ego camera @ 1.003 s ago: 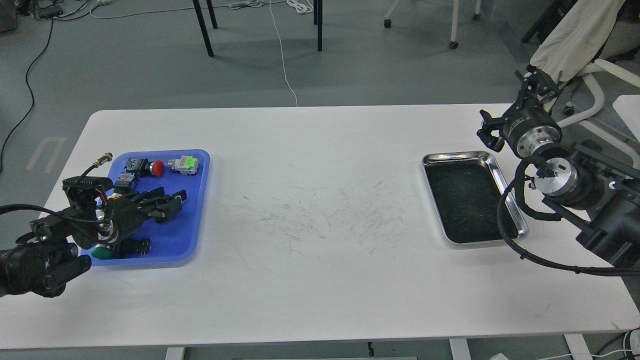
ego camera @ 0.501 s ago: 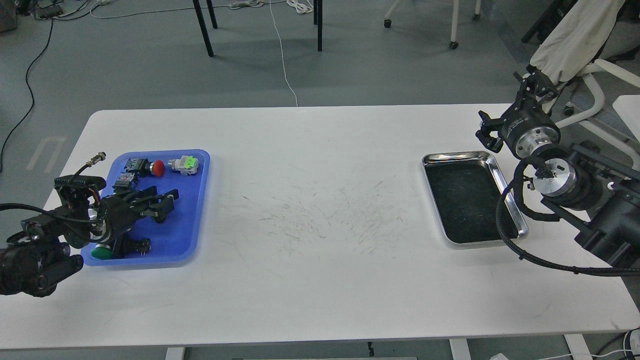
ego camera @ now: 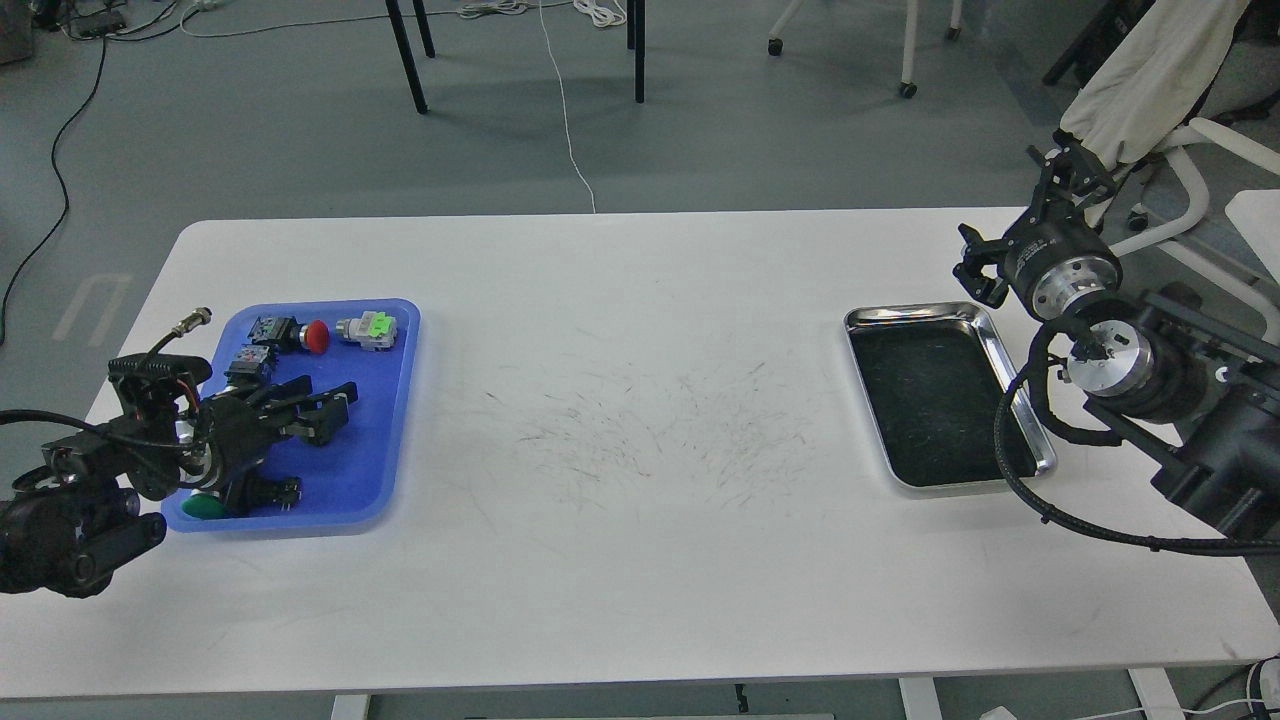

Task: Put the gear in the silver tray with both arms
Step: 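Reach the left gripper into the blue tray and grasp a black gear, then lift the black gear and carry it toward the silver tray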

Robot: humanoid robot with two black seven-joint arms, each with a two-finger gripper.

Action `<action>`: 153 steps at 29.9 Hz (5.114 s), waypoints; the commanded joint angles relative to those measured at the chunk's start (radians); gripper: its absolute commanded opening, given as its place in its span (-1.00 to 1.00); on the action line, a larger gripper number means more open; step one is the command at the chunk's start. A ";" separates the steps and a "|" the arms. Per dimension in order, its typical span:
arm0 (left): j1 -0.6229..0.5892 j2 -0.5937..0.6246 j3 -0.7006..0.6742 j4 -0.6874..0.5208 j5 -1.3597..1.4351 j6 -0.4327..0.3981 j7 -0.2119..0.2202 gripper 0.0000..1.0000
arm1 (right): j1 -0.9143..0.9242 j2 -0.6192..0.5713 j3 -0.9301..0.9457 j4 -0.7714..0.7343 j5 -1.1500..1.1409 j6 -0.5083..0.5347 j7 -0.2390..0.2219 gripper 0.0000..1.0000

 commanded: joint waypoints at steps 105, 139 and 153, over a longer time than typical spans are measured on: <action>-0.142 0.108 0.030 -0.041 0.025 0.073 0.000 -0.88 | -0.027 0.011 0.000 -0.020 -0.045 0.000 0.000 0.98; -0.380 -0.545 0.131 -0.040 0.137 -0.009 0.000 -0.99 | 0.056 -0.012 -0.119 -0.020 -0.043 -0.014 -0.011 0.98; -0.290 -0.575 0.168 0.098 0.135 0.001 0.000 -0.99 | 0.099 -0.028 -0.173 -0.020 -0.041 -0.014 -0.012 0.98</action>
